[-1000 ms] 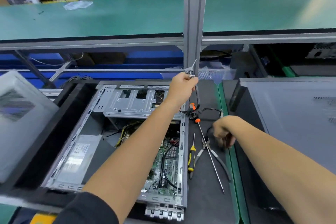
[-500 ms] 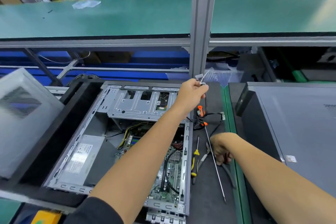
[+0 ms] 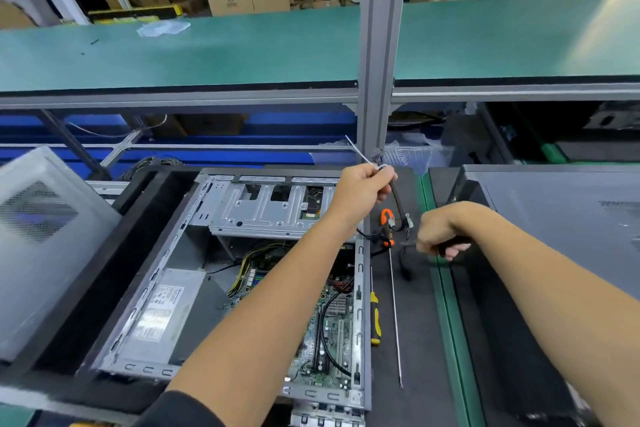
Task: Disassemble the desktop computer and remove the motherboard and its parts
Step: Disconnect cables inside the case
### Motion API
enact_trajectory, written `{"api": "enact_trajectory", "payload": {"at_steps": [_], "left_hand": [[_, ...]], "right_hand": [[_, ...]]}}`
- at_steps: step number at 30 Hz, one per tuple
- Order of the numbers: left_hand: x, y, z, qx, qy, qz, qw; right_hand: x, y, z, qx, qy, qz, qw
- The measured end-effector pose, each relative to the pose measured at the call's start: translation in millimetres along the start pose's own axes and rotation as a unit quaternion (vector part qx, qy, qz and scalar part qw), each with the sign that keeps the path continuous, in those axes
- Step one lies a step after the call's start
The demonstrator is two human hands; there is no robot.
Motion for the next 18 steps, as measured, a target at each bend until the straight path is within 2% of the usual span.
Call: {"api": "enact_trajectory", "payload": {"at_steps": [3,6,9,11,13,15,16,18], "left_hand": [[-4.0,-1.2,6.6,-0.041,-0.002,0.001,0.999],[-14.6,1.5,19.0,-0.094,0.062,-0.012,0.994],[-38.5,6.3,40.5,-0.164,0.106,-0.051,0.979],[-61.8,9.2,58.0,-0.202,0.097,-0.092,0.970],[-82.2,11.7,78.9,-0.274,-0.016,-0.131,0.953],[-92.0,15.4,97.6,-0.346,-0.204,-0.139,0.905],[-89.7,16.8,106.6,-0.361,-0.256,-0.123,0.888],[-72.9,15.0,124.2,-0.349,-0.278,-0.079,0.891]], "right_hand": [[-3.8,17.2,24.9,-0.070,-0.042,-0.010,0.997],[-5.7,31.2,44.6,-0.124,-0.128,0.017,0.984],[3.2,46.6,70.9,-0.236,-0.194,0.071,0.950],[14.3,60.6,88.9,-0.312,-0.201,0.105,0.923],[31.1,76.3,100.9,-0.359,-0.209,0.147,0.898],[52.5,90.4,105.0,-0.381,-0.215,0.184,0.880],[65.5,96.6,103.5,-0.382,-0.214,0.203,0.876],[95.4,104.2,96.8,-0.353,-0.230,0.259,0.869]]}}
Point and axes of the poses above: each hand's wrist, its own y-axis away from the middle knuckle, its own z-axis out of the back of the hand, x = y × z, the point moved 5 cm from there along -y, towards the middle knuckle, and after that the axes turned 13 degrees about -y, right-handed, at the moved point
